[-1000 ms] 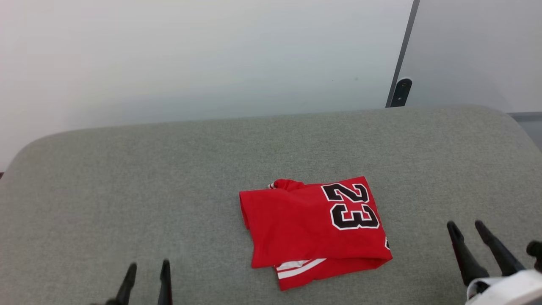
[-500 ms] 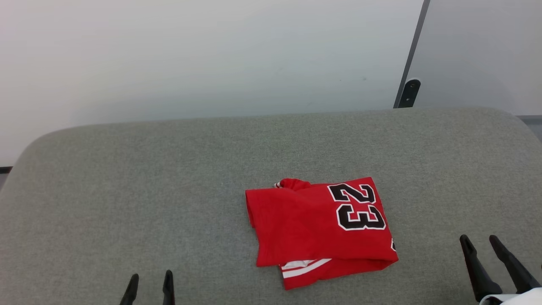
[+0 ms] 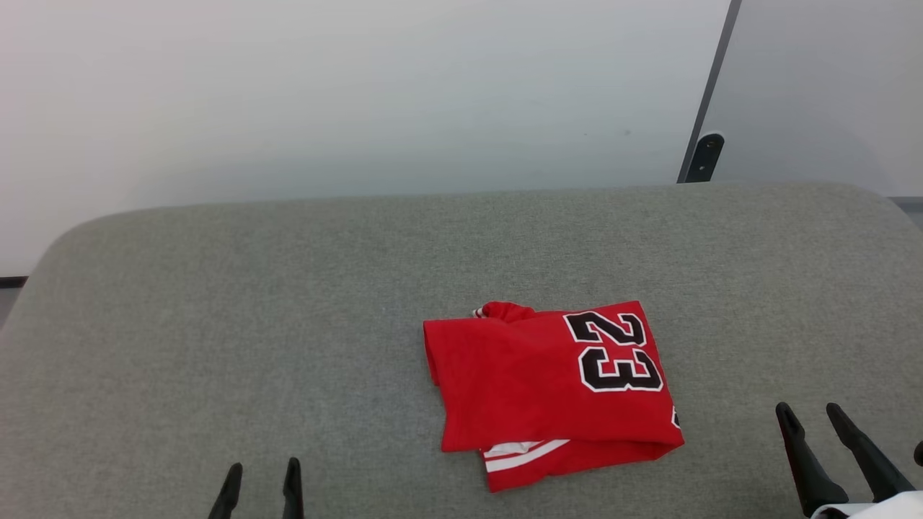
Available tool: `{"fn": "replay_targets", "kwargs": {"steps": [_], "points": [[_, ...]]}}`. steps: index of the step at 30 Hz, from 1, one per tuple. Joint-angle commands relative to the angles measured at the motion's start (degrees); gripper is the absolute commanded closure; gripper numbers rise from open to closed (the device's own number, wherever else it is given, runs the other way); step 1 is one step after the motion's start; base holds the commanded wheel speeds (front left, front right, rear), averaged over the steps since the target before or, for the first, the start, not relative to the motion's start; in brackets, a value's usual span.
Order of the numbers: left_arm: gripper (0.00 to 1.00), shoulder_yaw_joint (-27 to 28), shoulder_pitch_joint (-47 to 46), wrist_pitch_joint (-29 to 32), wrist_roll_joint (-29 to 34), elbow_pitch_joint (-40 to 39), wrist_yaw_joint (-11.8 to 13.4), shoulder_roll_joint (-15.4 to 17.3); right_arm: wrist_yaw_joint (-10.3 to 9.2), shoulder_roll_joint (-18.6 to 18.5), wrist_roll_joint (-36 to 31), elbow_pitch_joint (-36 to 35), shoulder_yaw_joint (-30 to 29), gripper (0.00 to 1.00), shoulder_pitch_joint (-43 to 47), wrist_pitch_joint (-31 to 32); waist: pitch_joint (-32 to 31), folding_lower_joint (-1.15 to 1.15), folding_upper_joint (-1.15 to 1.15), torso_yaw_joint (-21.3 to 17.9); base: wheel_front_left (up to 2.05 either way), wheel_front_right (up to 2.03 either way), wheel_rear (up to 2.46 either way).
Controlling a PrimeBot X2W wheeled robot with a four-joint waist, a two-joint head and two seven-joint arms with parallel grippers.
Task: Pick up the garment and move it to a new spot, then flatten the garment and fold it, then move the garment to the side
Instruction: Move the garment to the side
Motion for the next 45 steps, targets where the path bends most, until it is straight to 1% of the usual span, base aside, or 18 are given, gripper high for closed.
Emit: {"fn": "replay_targets", "kwargs": {"steps": [1, 7, 11, 15, 18, 20, 22, 25, 29, 32, 38, 45], "points": [[0.0, -0.2, -0.33, 0.04, -0.17, -0.18, 0.32, 0.11, -0.05, 0.1, -0.29, -0.26, 0.35, 0.0, -0.25, 0.4, 0.06, 0.0, 0.0, 0.22, 0.0, 0.0, 0.0], [0.0, -1.29, -1.35, 0.22, -0.3, 0.21, 0.21, -0.21, -0.05, -1.92, 0.0, 0.37, 3.62, 0.0, -3.34, 4.15, 0.64, 0.0, 0.0, 0.94, 0.0, 0.0, 0.0], [0.0, -2.15, -3.01, 0.28, -0.29, 0.95, -0.04, -0.34, -0.05, -4.93, -0.38, 1.93, 7.21, 0.0, -8.66, 10.06, 1.57, 0.0, 0.0, 1.41, 0.0, 0.0, 0.0], [0.0, -3.0, -5.06, -0.14, -0.31, 1.87, -0.46, -0.45, -0.05, -7.33, 0.76, 5.41, 10.1, 0.0, -15.96, 18.08, 3.35, 0.0, 0.0, 2.18, 0.0, 0.0, 0.0], [0.0, -3.75, -6.81, -0.46, -0.43, 2.89, -1.01, -0.6, -0.05, -8.84, 3.03, 9.08, 12.42, 0.0, -21.04, 26.2, 4.97, 0.0, 0.0, 3.16, 0.0, 0.0, 0.0], [0.0, -4.26, -8.08, -0.8, -0.53, 3.77, -1.37, -0.7, -0.05, -10.88, 3.94, 11.24, 14.38, 0.0, -23.9, 31.87, 6.1, 0.0, 0.0, 3.95, 0.0, 0.0, 0.0], [0.0, -4.69, -9.33, -1.21, -0.61, 4.65, -1.57, -0.85, -0.05, -11.91, 5.72, 12.75, 16.23, 0.0, -26.48, 36.8, 7.12, 0.0, 0.0, 4.63, 0.0, 0.0, 0.0], [0.0, -4.95, -10.79, -1.76, -1.0, 5.91, -1.89, -1.04, -0.05, -12.42, 8.1, 15.01, 16.15, 0.0, -30.33, 41.48, 8.64, 0.0, 0.0, 5.4, 0.0, 0.0, 0.0], [0.0, -5.27, -12.75, -2.29, -1.26, 7.19, -2.04, -1.34, -0.04, -11.87, 7.97, 18.73, 15.75, 0.0, -34.78, 45.31, 10.76, 0.0, 0.0, 6.3, 0.0, 0.0, 0.0], [0.0, -5.59, -14.36, -2.6, -1.43, 7.93, -2.37, -1.55, -0.05, -10.66, 7.92, 21.26, 15.62, 0.0, -37.46, 46.54, 12.42, 0.0, 0.0, 7.04, 0.0, 0.0, 0.0], [0.0, -6.04, -17.34, -2.84, -1.73, 9.42, -2.97, -1.91, -0.05, -9.28, 6.35, 25.81, 16.17, 0.0, -39.56, 47.59, 15.57, 0.0, 0.0, 8.52, 0.0, 0.0, 0.0], [0.0, -5.19, -19.65, -2.86, -1.1, 9.24, -3.54, -2.28, -0.05, -7.82, 4.74, 29.69, 16.04, 0.0, -38.85, 47.26, 18.13, 0.0, 0.0, 9.48, 0.0, 0.0, 0.0]]}}
